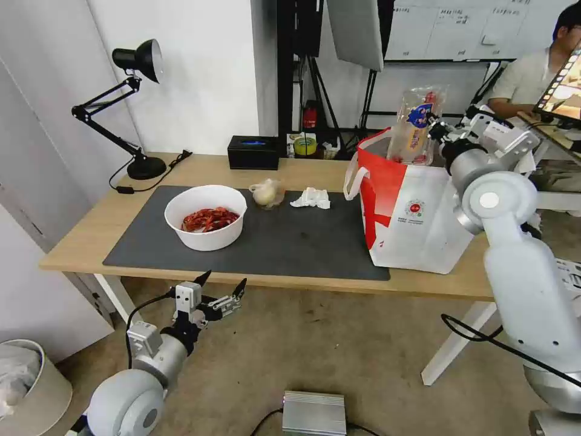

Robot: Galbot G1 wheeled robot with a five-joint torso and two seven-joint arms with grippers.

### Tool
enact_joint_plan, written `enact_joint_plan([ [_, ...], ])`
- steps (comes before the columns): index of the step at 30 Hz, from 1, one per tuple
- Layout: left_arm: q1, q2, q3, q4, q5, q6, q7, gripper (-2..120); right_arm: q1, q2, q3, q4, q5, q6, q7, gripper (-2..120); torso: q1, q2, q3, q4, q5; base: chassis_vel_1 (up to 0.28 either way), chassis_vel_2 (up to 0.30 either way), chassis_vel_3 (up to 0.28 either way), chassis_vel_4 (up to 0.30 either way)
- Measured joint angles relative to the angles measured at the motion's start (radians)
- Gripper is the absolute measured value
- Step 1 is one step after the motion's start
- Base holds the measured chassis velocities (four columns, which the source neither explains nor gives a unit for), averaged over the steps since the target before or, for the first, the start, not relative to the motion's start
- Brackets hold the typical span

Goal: Pick up the trash from the table and place it into the takeout bag.

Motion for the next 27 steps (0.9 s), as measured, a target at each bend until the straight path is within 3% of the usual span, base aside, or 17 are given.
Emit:
enact_joint_plan([
  [18, -0.002, -0.004, 0.006, -0.002, 0.005, 0.000, 0.000, 100, -0.075, 0.002, 0.022, 0.040, -0.011, 0.000, -0.002, 0, 0.000, 0.000, 0.000, 0.0000, 0.0001, 0.000, 0.000, 0.000, 0.000],
  [24, -0.006, -0.003, 0.004, 0.001, 0.005, 0.000, -0.001, 100, -0.072, 0.000, 0.021, 0.041, -0.011, -0.005, 0.002, 17, 0.000, 0.000, 0.000, 0.0000, 0.0000, 0.000, 0.000, 0.000, 0.000],
  [27, -0.005, 0.000, -0.001, 0.001, 0.005, 0.000, -0.002, 100, -0.068, 0.004, 0.019, 0.041, -0.010, -0.008, 0.002, 31, 0.000, 0.000, 0.000, 0.0000, 0.0000, 0.000, 0.000, 0.000, 0.000],
])
